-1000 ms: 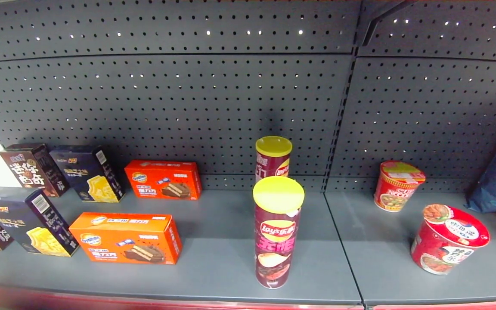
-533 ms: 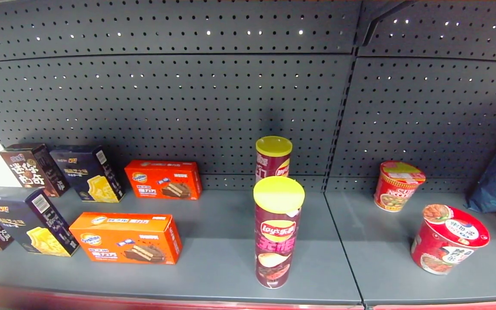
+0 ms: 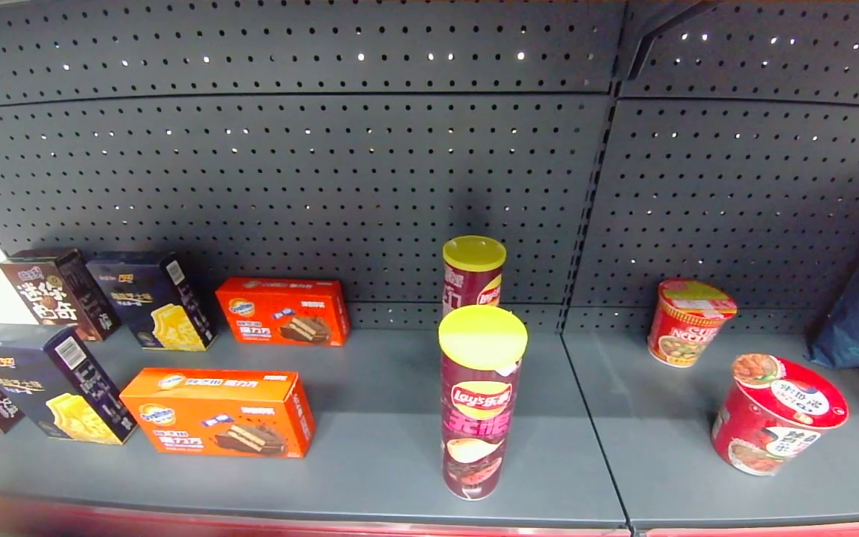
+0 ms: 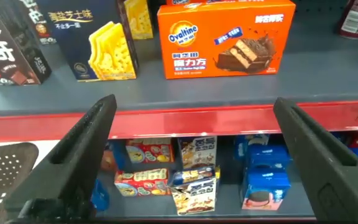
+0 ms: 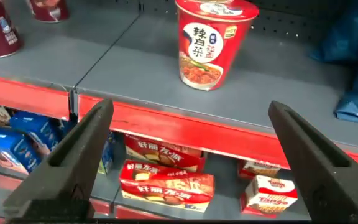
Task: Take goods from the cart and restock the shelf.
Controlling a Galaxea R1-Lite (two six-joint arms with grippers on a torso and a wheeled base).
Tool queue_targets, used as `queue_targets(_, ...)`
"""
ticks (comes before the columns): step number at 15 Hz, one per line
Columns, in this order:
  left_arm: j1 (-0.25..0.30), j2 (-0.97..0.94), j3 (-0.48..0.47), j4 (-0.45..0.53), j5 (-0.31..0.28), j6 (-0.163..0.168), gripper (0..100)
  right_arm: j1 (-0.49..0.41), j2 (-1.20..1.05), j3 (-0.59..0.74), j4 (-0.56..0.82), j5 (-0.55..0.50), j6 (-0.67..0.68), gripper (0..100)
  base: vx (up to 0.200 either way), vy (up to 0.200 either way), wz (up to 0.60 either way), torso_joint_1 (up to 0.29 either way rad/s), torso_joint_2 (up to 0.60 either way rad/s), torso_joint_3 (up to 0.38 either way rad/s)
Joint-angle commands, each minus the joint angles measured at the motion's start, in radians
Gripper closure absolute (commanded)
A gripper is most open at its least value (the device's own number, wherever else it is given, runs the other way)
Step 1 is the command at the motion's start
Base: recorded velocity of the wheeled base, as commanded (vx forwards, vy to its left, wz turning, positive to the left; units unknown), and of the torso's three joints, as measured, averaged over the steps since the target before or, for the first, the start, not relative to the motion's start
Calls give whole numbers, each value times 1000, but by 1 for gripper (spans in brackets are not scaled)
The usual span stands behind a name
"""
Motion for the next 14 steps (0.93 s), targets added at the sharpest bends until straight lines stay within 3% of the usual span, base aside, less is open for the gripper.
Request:
queue_targets(1,1,0,0,-2,-1,0,0,0,6,-1,-1,1,5,0,0,0,0,0,0,0)
queue_targets(13,0,0,0,0,1,-7,0,0,6,0,-4,-25,3,0,0,0,0,0,0,0)
queue_targets(14,0,0,0,0,1,-7,0,0,6,0,-4,-23,2,0,0,0,-600,-2,2,-2)
